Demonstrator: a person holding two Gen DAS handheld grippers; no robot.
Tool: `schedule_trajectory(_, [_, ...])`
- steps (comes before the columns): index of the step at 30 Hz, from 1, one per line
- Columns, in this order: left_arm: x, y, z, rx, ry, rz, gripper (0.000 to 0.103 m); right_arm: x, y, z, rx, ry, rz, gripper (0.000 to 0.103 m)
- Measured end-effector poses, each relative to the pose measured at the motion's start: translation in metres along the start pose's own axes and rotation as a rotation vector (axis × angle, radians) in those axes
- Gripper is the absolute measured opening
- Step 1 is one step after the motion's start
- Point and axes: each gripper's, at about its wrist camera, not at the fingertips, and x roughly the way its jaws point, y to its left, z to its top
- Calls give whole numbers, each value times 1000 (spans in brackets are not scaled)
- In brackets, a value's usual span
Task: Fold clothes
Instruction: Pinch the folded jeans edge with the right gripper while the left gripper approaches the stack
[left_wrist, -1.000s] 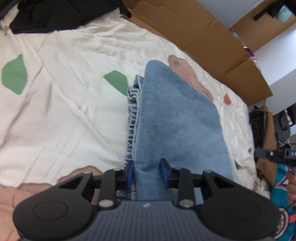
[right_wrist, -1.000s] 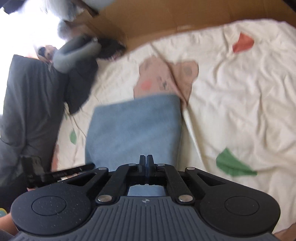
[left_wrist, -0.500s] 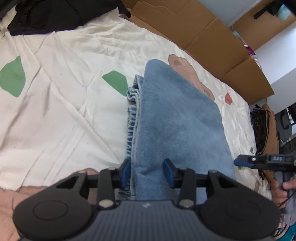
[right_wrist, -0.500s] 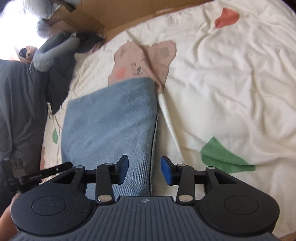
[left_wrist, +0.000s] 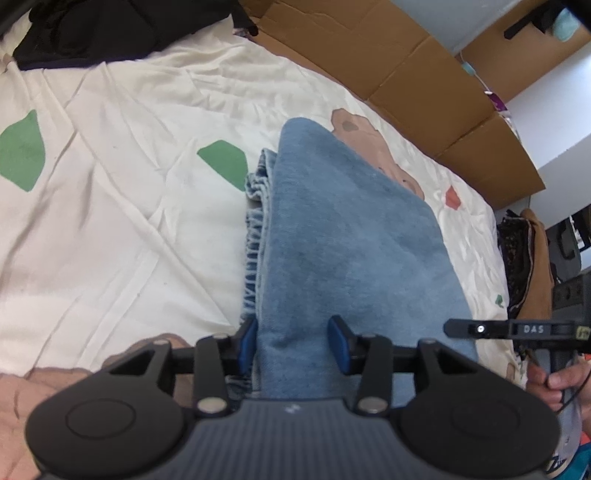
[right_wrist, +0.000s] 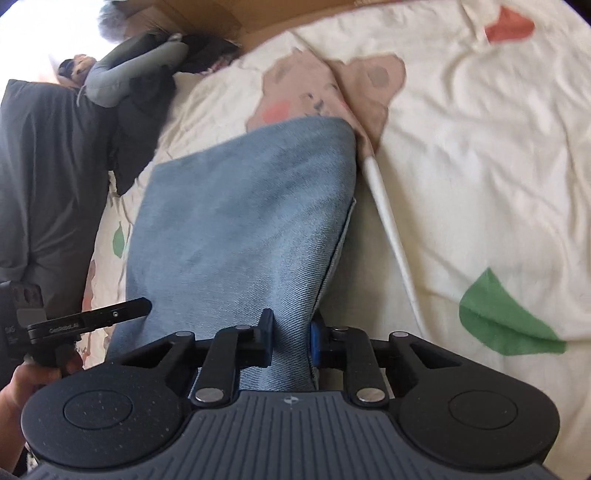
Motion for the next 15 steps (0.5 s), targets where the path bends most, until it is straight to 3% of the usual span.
schedule_trajectory(5, [4,-5,0,-22,-2,-4,45,-17,13,3,-28,-15,-24,17])
schedule_trajectory(15, [24,-32,-1,1,20,-63,45,-53,-1,2,-3,-51,-91,17])
